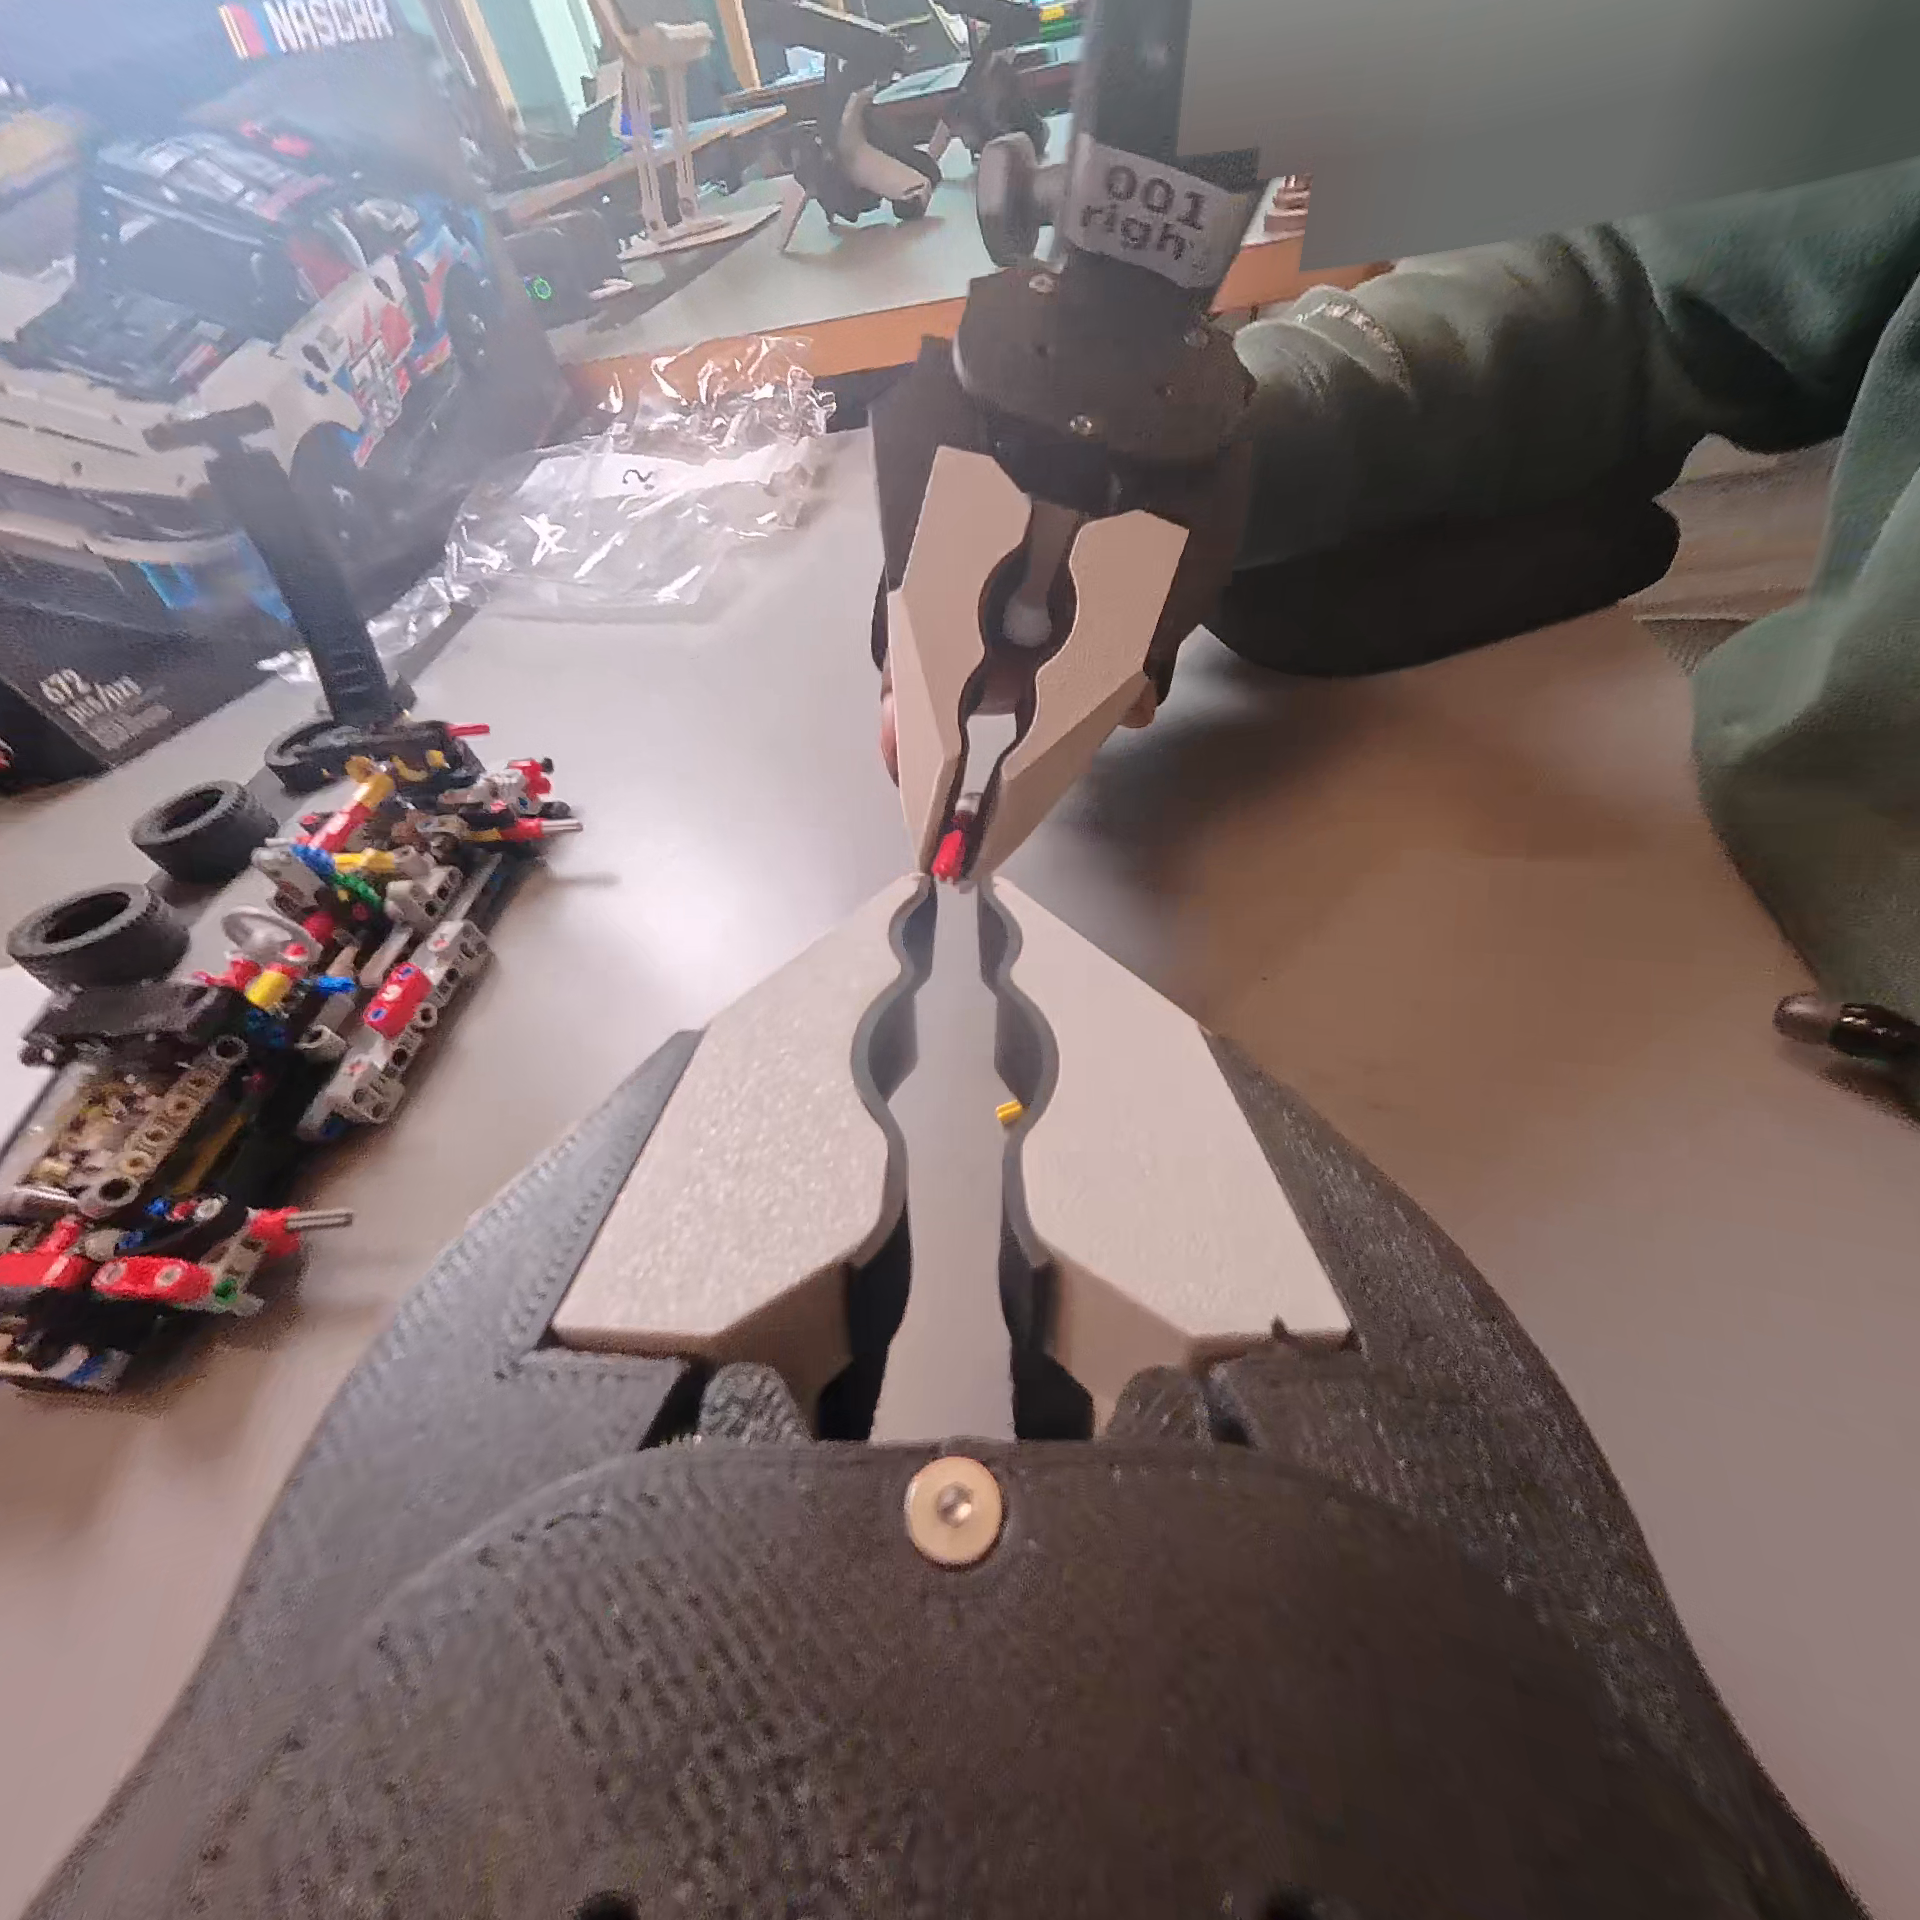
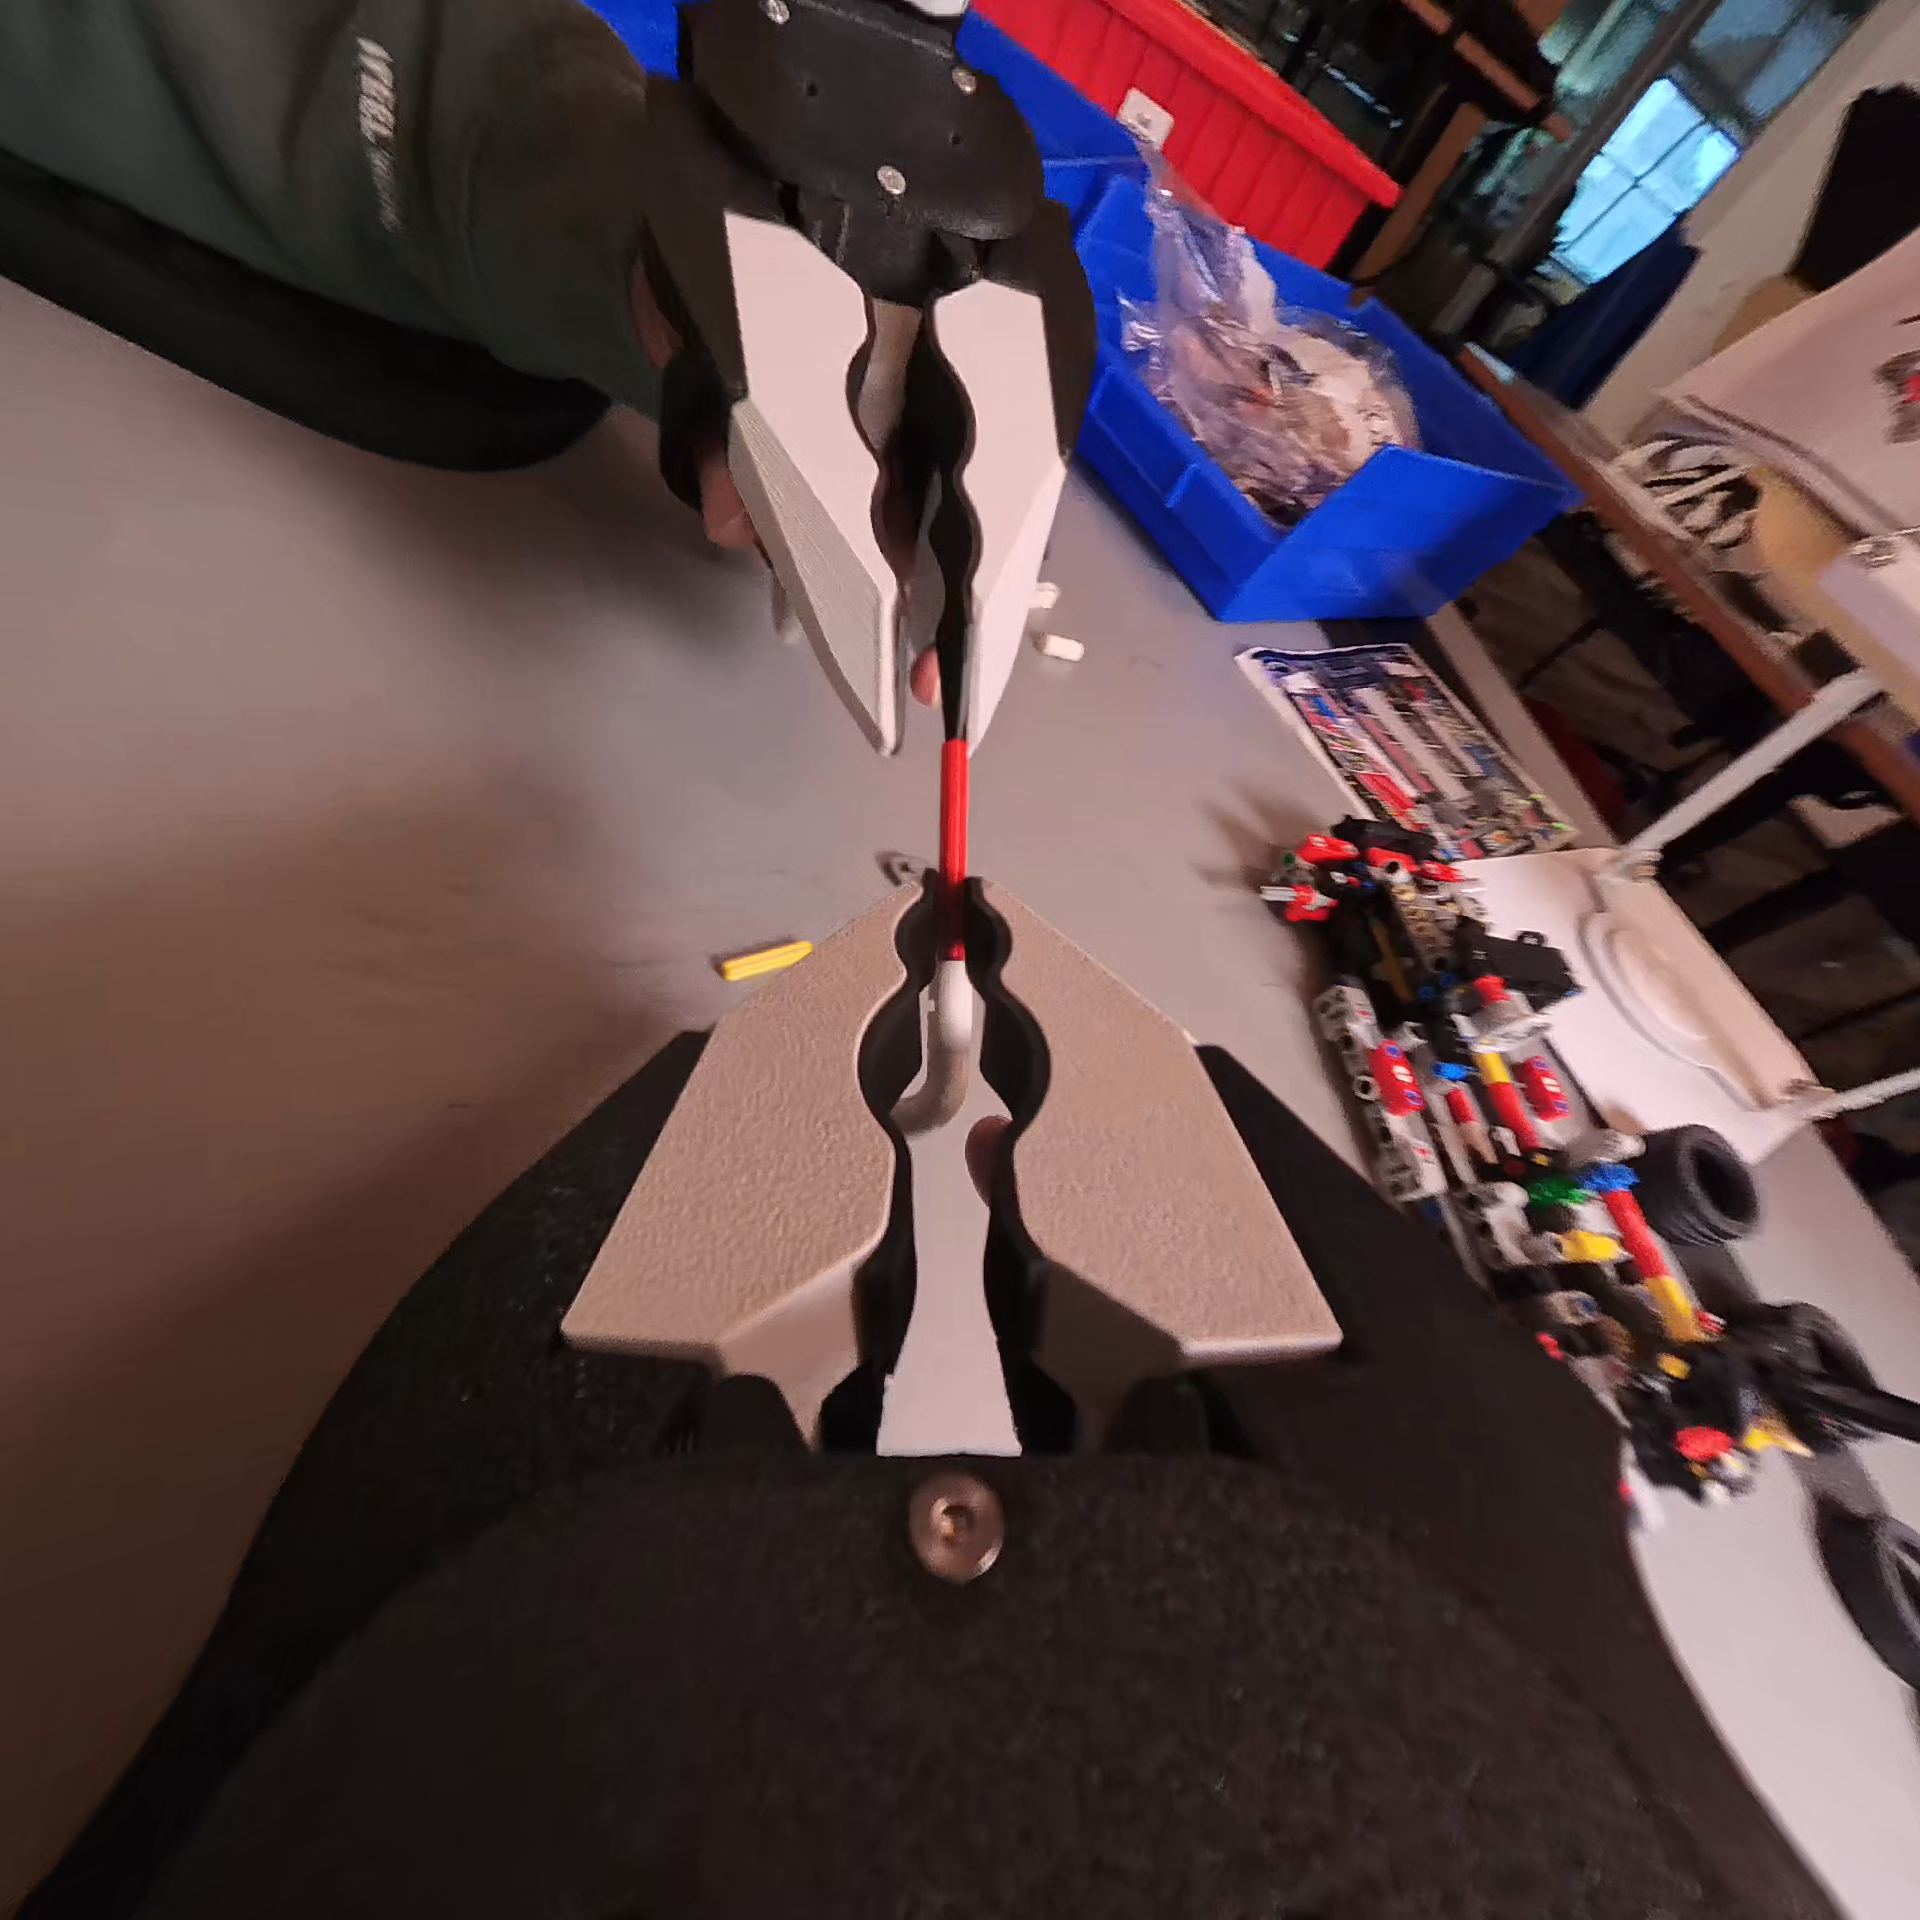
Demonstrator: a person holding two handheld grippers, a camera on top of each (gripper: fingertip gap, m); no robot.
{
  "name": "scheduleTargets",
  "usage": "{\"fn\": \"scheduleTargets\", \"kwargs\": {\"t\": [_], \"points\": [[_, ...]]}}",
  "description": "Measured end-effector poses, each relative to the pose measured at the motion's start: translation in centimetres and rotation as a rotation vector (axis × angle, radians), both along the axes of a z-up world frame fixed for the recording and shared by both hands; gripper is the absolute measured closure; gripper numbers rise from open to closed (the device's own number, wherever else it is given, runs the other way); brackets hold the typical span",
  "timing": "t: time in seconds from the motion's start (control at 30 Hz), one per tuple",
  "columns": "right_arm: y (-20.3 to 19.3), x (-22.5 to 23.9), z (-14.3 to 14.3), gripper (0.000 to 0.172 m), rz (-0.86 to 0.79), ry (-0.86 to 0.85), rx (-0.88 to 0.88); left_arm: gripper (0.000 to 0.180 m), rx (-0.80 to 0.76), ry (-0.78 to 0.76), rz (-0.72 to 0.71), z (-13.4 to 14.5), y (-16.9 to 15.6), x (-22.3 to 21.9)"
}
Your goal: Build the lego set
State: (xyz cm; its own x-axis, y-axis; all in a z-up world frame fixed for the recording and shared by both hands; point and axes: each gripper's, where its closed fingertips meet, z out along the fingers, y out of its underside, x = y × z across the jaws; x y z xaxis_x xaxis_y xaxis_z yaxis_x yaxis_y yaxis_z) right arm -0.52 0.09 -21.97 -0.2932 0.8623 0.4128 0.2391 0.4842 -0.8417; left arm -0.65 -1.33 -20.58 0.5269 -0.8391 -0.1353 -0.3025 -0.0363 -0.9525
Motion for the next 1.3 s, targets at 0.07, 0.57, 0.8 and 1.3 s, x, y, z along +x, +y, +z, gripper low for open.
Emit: {"fn": "scheduleTargets", "kwargs": {"t": [0.07, 0.57, 0.8, 1.3], "points": [[0.5, 0.0, 0.0, 0.171, -0.031, 0.006, 0.045, 0.172, -0.026, -0.034, 0.018, 0.1, 0.3, -0.5], [-0.8, 0.0, 1.1, 0.171, -0.003, 0.064, 0.066, 0.179, 0.008, -0.078, 0.001, 1.0, 0.1, 0.8], [-2.0, 0.7, 3.8, 0.169, 0.089, 0.190, -0.137, 0.179, 0.052, -0.184, -0.058, 2.9, -0.8, 1.1], [-1.5, 0.9, 4.6, 0.171, 0.063, 0.194, -0.132, 0.168, 0.030, -0.224, -0.031, 3.8, -0.5, -0.2]]}}
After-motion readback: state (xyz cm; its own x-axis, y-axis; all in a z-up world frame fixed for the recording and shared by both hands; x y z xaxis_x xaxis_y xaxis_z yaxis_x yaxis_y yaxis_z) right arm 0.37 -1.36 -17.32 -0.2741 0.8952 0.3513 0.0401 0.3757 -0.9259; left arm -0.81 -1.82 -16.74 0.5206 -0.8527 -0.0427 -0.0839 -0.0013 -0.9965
